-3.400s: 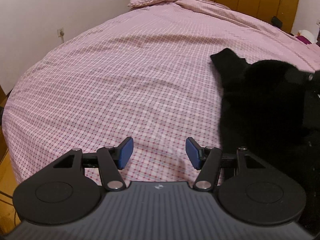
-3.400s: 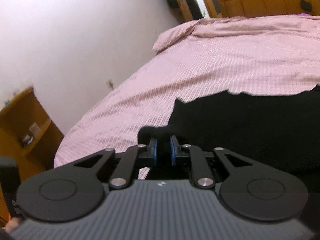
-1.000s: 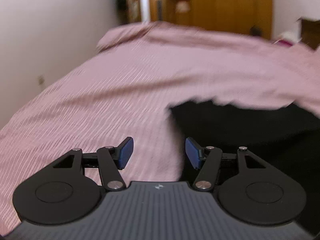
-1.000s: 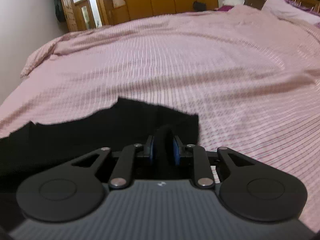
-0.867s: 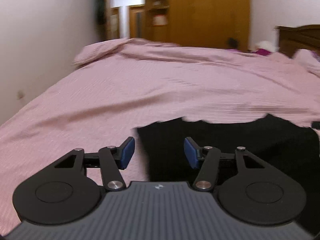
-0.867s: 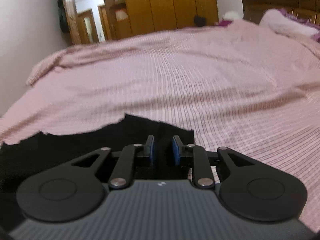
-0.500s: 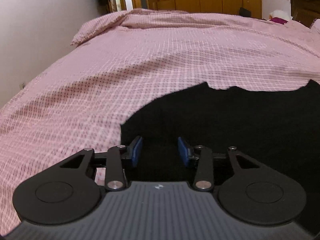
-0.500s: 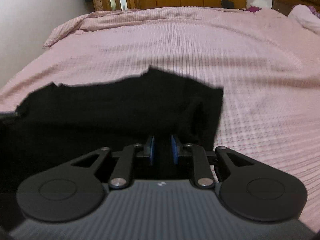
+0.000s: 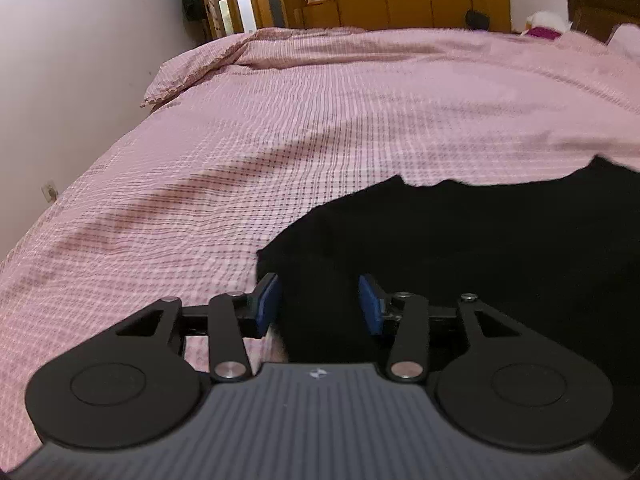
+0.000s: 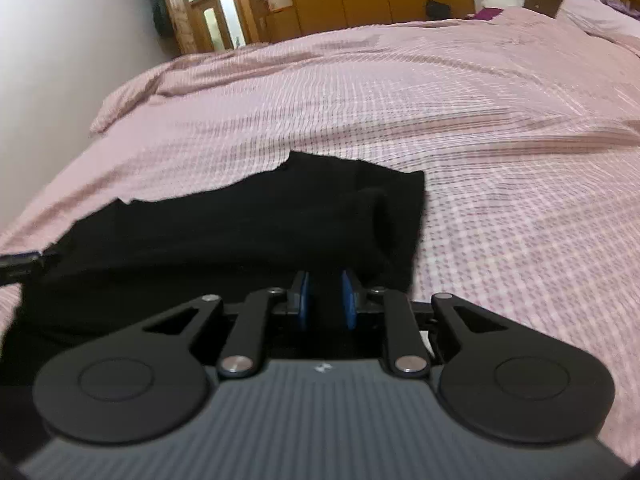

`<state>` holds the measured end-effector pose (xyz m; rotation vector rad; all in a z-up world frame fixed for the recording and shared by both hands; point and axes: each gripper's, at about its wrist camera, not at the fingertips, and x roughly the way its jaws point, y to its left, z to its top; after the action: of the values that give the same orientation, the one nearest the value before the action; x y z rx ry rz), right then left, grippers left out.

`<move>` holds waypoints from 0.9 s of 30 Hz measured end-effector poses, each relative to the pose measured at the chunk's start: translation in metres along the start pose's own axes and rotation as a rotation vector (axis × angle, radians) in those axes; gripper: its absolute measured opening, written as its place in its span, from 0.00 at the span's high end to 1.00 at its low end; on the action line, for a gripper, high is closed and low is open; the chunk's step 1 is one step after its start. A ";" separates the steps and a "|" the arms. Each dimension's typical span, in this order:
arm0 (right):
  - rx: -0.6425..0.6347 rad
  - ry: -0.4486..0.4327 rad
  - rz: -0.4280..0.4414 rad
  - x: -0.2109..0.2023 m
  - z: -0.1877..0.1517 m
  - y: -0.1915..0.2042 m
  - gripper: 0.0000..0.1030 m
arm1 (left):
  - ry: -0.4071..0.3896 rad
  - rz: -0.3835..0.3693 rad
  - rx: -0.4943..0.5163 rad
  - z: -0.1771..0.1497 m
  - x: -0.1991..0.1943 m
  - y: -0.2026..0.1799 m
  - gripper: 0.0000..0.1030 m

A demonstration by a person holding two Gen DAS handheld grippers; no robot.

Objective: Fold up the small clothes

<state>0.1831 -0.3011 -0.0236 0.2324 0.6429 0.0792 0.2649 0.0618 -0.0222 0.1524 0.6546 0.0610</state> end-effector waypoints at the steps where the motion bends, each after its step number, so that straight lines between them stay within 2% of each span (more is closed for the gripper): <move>1: 0.008 -0.005 -0.001 -0.009 -0.001 -0.001 0.77 | -0.003 -0.008 -0.008 -0.001 -0.010 0.003 0.47; 2: 0.013 -0.012 -0.001 -0.017 -0.002 -0.002 0.72 | -0.005 -0.016 -0.020 -0.002 -0.021 0.006 0.46; 3: 0.020 -0.022 -0.002 -0.027 -0.003 -0.004 0.57 | -0.004 -0.020 -0.028 -0.003 -0.031 0.009 0.44; 4: 0.026 -0.031 -0.004 -0.037 -0.004 -0.005 0.45 | 0.001 -0.022 -0.033 -0.005 -0.042 0.011 0.44; 5: 0.031 -0.037 -0.003 -0.048 -0.006 -0.005 0.44 | 0.007 -0.023 -0.031 -0.007 -0.051 0.013 0.43; 11: -0.029 -0.019 0.019 -0.108 -0.018 0.005 0.44 | 0.035 -0.029 -0.026 -0.032 -0.111 0.022 0.38; 17: -0.024 0.000 0.021 -0.157 -0.037 0.014 0.44 | 0.048 -0.043 -0.076 -0.065 -0.163 0.031 0.35; 24: -0.035 0.061 -0.034 -0.183 -0.078 0.024 0.45 | 0.122 -0.113 -0.168 -0.119 -0.200 0.035 0.34; 27: -0.022 0.075 -0.074 -0.187 -0.097 0.026 0.45 | 0.157 -0.114 -0.190 -0.141 -0.207 0.032 0.34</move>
<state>-0.0251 -0.2850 0.0168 0.1847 0.7242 0.0243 0.0144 0.0892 -0.0031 -0.0735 0.8089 0.0251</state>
